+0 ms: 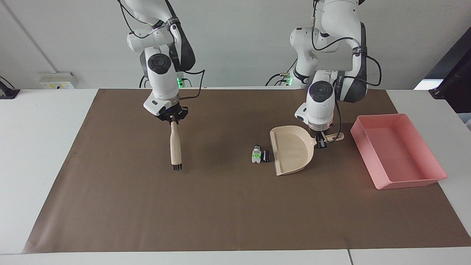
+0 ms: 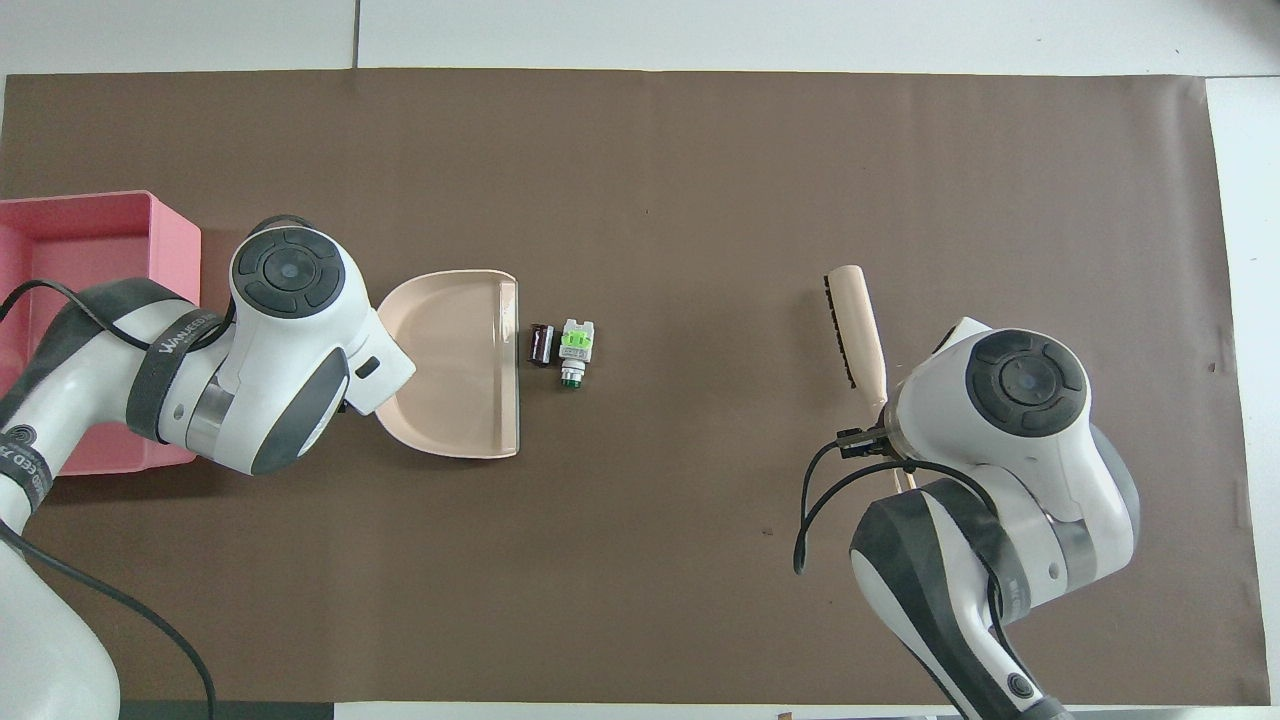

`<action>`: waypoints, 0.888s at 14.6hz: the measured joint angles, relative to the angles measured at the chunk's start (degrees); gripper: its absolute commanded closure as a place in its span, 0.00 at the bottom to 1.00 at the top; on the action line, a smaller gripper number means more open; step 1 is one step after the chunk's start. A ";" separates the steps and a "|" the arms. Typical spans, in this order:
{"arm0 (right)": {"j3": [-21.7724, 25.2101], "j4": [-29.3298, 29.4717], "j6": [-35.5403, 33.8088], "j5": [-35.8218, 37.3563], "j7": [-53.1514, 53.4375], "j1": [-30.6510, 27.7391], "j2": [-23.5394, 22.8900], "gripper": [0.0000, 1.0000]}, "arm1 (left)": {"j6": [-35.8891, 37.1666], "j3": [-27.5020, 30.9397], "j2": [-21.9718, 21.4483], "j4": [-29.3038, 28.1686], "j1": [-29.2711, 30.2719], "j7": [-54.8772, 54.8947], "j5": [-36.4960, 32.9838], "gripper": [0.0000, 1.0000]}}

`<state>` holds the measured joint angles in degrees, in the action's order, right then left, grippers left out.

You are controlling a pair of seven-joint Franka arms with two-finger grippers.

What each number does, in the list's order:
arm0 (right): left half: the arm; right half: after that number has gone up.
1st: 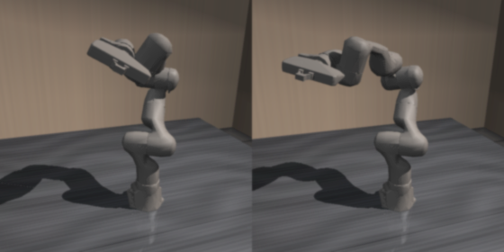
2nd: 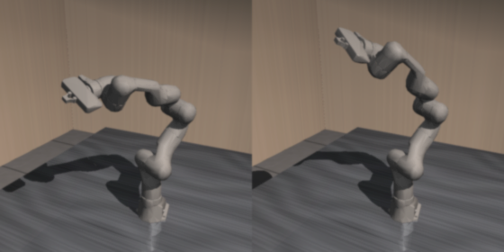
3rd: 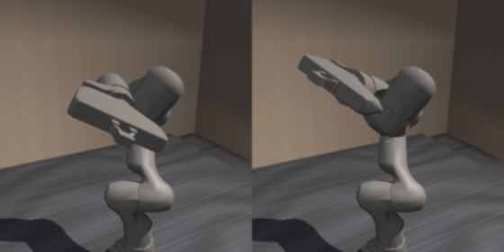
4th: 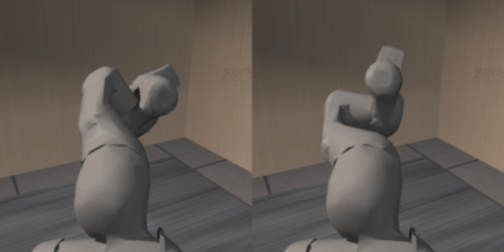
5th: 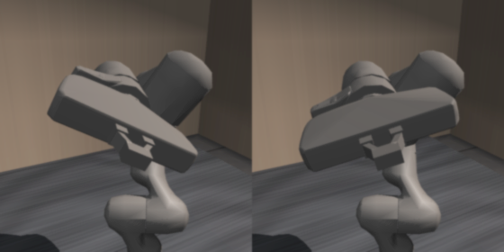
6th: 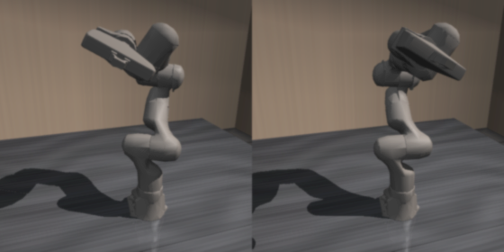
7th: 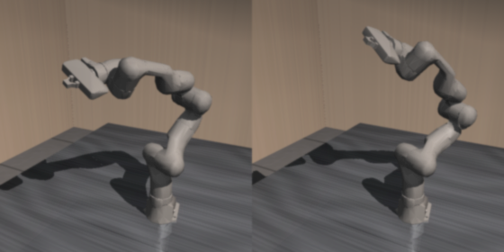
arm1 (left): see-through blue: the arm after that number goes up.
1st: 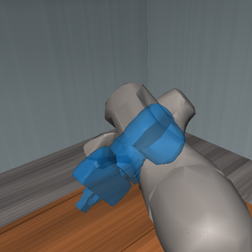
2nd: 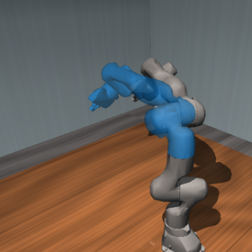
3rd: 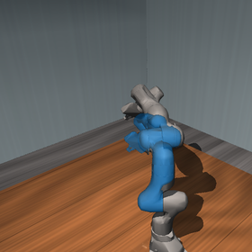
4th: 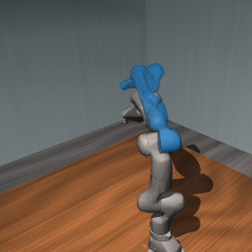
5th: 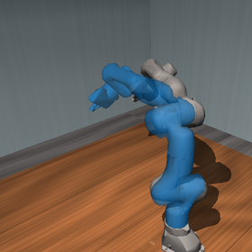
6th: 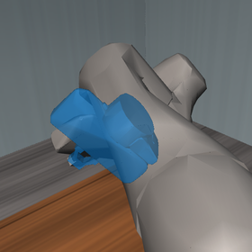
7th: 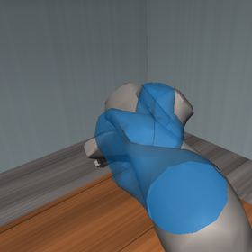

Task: Clean e-waste and dump in bin
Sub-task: 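Slide the dustpan toward the battery while the right gripper lifts the brush, then sweep the battery into the dustpan with the brush in the right gripper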

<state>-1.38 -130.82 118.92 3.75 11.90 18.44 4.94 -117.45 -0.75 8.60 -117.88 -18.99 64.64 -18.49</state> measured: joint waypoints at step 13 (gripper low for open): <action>-0.13 23.25 1.51 -0.13 20.13 19.38 -22.09 1.00 | 0.11 0.20 0.72 0.00 -0.20 -0.34 -0.15 1.00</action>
<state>-1.50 -107.58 120.43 3.63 32.03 37.82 -17.15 -117.34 -0.55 9.32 -117.88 -19.20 64.30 -18.64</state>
